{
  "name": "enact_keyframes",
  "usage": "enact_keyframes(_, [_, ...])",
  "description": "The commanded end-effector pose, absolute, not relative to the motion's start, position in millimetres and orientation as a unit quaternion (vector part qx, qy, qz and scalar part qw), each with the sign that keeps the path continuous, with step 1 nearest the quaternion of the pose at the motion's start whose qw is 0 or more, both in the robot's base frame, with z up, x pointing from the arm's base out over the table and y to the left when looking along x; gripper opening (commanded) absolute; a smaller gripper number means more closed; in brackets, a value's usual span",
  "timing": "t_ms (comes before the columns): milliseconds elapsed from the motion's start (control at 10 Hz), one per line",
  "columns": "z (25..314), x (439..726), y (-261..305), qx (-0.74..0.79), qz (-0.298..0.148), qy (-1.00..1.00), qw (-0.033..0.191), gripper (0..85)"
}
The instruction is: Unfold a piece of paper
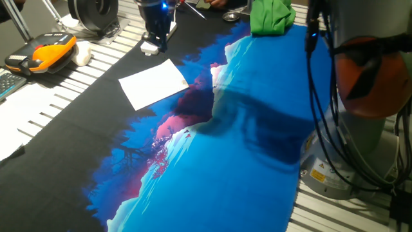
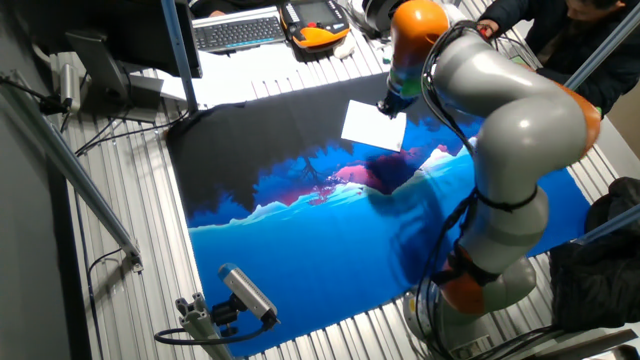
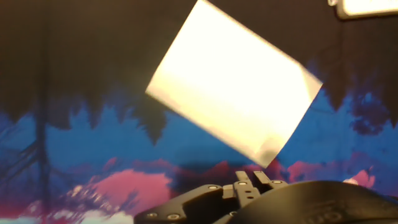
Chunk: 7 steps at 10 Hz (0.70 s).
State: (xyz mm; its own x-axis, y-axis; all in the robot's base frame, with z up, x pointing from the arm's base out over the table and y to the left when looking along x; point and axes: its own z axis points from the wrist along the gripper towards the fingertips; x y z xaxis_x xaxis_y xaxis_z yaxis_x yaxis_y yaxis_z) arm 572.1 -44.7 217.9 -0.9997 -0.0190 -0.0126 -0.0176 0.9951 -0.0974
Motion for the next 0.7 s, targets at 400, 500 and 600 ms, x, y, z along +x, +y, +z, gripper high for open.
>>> enact_keyframes(400, [183,629,-83,-0.029,-0.039,0.999,0.001,17.0])
enact_keyframes(500, [179,632,-85,-0.033,-0.039,0.999,0.0,17.0])
enact_keyframes(600, [175,633,-86,-0.037,-0.04,0.999,-0.006,17.0])
